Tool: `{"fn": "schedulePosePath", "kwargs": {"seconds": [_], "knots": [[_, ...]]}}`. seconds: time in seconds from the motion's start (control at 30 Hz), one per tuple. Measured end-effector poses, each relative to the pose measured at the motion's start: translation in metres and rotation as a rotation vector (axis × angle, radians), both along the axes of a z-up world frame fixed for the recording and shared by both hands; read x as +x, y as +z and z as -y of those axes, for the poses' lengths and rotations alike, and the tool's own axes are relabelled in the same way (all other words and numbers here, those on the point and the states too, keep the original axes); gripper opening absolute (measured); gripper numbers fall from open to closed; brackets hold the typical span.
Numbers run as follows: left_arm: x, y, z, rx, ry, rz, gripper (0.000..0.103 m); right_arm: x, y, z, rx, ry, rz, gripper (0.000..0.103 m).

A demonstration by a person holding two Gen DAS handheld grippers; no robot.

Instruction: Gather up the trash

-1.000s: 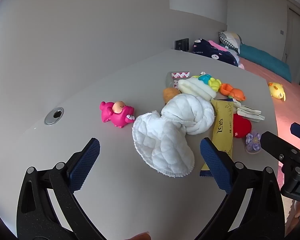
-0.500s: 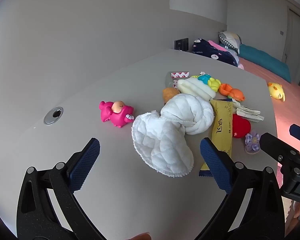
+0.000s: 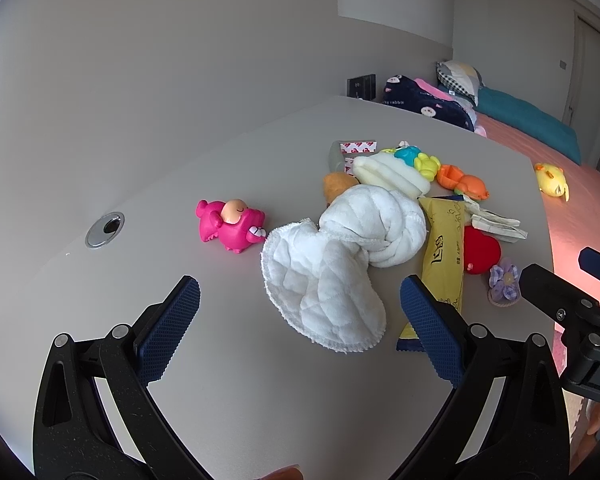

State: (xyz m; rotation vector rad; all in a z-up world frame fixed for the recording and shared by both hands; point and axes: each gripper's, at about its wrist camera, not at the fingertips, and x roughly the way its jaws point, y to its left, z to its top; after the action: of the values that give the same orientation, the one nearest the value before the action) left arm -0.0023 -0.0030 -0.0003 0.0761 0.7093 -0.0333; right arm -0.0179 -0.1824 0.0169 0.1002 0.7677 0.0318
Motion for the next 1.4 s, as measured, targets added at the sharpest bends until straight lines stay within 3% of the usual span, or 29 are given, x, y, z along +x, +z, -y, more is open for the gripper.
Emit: {"fn": "schedulePosePath", "kwargs": {"seconds": [1.4], "knots": [[0.0009,-0.0062,0.0052,0.0,0.0,-0.009,0.097,0.0004,0.0018,0.0023,0.003,0.0,-0.005,0.101]]}}
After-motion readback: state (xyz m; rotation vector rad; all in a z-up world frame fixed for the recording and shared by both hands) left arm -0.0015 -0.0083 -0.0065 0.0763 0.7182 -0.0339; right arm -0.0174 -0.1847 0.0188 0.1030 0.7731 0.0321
